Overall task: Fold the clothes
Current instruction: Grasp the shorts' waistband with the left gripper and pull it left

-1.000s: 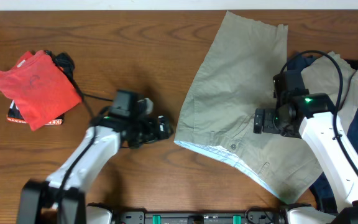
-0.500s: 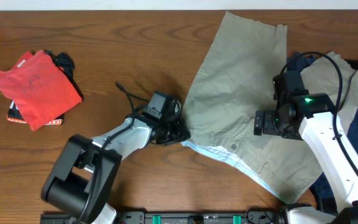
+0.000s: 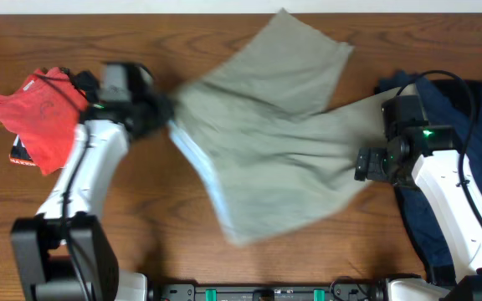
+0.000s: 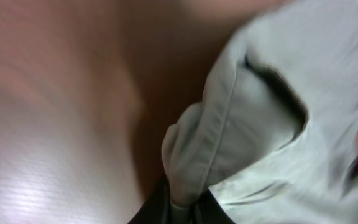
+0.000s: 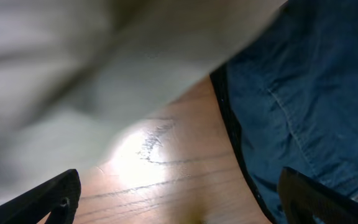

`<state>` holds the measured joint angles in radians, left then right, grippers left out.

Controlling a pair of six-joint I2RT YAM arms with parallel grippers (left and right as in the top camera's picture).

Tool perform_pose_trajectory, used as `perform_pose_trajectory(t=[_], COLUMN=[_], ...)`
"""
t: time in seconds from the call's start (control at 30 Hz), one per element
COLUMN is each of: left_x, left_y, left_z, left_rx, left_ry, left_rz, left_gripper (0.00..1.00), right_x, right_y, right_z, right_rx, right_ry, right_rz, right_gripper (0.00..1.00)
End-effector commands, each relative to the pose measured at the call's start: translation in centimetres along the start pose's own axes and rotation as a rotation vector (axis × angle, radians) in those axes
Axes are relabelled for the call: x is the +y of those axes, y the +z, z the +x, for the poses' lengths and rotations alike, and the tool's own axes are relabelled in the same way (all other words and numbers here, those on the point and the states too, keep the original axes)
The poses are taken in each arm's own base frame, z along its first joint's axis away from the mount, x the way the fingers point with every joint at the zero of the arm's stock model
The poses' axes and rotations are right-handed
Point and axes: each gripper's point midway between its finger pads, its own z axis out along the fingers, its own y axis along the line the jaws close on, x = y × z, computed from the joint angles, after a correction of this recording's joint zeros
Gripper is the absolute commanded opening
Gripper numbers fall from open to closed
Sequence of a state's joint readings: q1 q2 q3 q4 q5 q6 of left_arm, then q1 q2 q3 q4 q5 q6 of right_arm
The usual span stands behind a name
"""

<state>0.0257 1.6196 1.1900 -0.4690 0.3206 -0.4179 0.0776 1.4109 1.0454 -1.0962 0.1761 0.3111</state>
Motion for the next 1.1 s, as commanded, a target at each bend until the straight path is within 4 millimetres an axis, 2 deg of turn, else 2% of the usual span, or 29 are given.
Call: perform_pose_trajectory(t=[0.0,0.03,0.13,0.2,0.33,0.43,0.5,0.6,0.77,0.9,1.07], left_x=[1.1,1.3,1.9,2.7,4.1,5.0,5.6,6.9,9.1,10.4,11.3], left_y=[-2.8,-2.8,-2.4,-2.5,-3.6,-4.4,-4.7,-4.8,-3.8,-2.7,-2.3], left_z=[-4.3,-3.9,-0.8,2.4,9.1,13.0,15.1,17.5,20.8,22.7,24.3], left_rx=[-0.131,-0.113,0.010,0.132,0.379,0.515,0.582,0.645,0.674,0.668,0.675], left_ry=[0.003,-0.005,-0.029,-0.050,-0.082,-0.091,-0.096,-0.149,-0.265,-0.324,-0.375], left_rz=[-0.043,-0.043,-0.067,-0.116,-0.221,-0.280,-0.311,-0.360,-0.425,-0.441,-0.466], left_gripper=[0.73,1.00,0.98,0.98,0.98,0.98,0.98,1.00,0.91,0.87,0.84], right_x=[-0.4,-0.3,-0.3,-0.2,0.5,1.6,1.9,1.9,2.6,2.4,2.7], right_y=[-0.4,-0.4,-0.4,-0.4,-0.4,-0.5,-0.5,-0.5,0.1,1.3,3.2], right_z=[-0.6,-0.6,-0.7,-0.9,-1.3,-1.1,-0.8,0.2,1.5,2.7,4.0], right_rx=[-0.027,-0.028,-0.034,-0.041,-0.054,-0.039,-0.016,0.035,0.103,0.142,0.170], right_ry=[0.035,0.035,0.037,0.038,0.041,0.047,0.129,0.307,0.461,0.572,0.644], right_rz=[0.004,0.000,-0.003,-0.008,-0.048,-0.110,-0.127,-0.129,-0.154,-0.128,-0.126], right_gripper=[0.99,0.99,0.99,0.99,0.99,0.99,0.99,0.99,0.99,0.99,0.99])
